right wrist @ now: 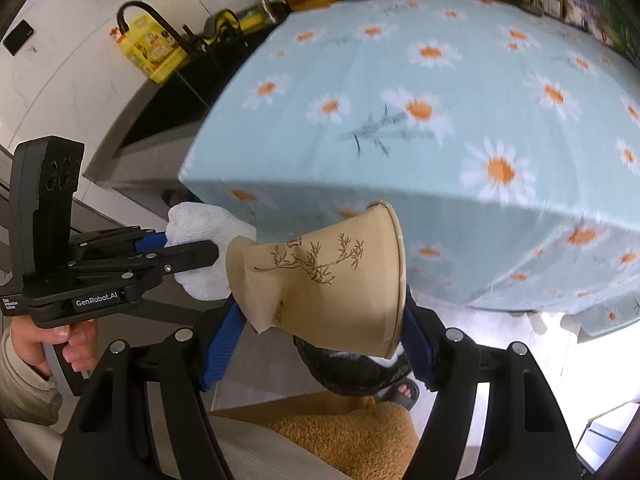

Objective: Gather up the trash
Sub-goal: 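Carry the knitted cloth in the left tool while the right tool carries the paper cup down to the bin, then open both tools over the bin to drop the knitted cloth and paper cup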

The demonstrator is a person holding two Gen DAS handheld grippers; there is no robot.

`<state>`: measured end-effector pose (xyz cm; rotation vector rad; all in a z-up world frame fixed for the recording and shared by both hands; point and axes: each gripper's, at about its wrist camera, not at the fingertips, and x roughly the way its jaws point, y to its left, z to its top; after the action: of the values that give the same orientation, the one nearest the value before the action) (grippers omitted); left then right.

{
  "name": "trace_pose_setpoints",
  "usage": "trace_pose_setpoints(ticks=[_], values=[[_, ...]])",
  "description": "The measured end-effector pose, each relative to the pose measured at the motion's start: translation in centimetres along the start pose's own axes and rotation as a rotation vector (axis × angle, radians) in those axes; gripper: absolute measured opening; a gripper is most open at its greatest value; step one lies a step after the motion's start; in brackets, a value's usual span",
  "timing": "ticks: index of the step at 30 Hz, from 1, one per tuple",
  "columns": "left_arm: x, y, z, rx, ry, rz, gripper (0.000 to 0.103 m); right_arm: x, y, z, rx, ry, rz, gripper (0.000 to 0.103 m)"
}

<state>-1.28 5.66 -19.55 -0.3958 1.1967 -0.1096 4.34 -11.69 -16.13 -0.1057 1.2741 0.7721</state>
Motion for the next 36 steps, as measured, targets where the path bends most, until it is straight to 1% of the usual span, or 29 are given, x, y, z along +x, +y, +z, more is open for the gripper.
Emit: trace_pose_setpoints(ticks=[9, 15, 19, 22, 30, 33, 36], values=[[3.8, 1.4, -2.5, -0.062, 0.102, 0.023, 0.028, 3.3, -1.7, -2.9, 0.016, 0.120, 0.018, 0.071], [6.1, 3.6, -3.7, -0.122, 0.161, 0.043, 0.028, 5.9, -1.9, -4.1, 0.007, 0.188, 0.032, 0.071], [7.3, 4.3, -4.0, -0.132, 0.177, 0.052, 0.029, 7.4, -1.8, -4.9, -0.021, 0.226, 0.022, 0.071], [8.1, 4.1, -3.7, -0.138, 0.183, 0.053, 0.029, 8.5, -1.7, -5.3, -0.027, 0.253, 0.027, 0.071], [9.9, 4.4, -3.4, -0.146, 0.202, 0.046, 0.029, 10.8, -1.7, -6.0, -0.040, 0.301, 0.031, 0.071], [10.0, 4.5, -3.2, -0.144, 0.205, 0.042, 0.030, 11.5, -1.6, -6.1, -0.036, 0.314, 0.031, 0.071], [10.2, 4.6, -3.1, -0.154, 0.209, 0.036, 0.035, 11.9, -1.5, -6.4, -0.029, 0.325, 0.038, 0.072]])
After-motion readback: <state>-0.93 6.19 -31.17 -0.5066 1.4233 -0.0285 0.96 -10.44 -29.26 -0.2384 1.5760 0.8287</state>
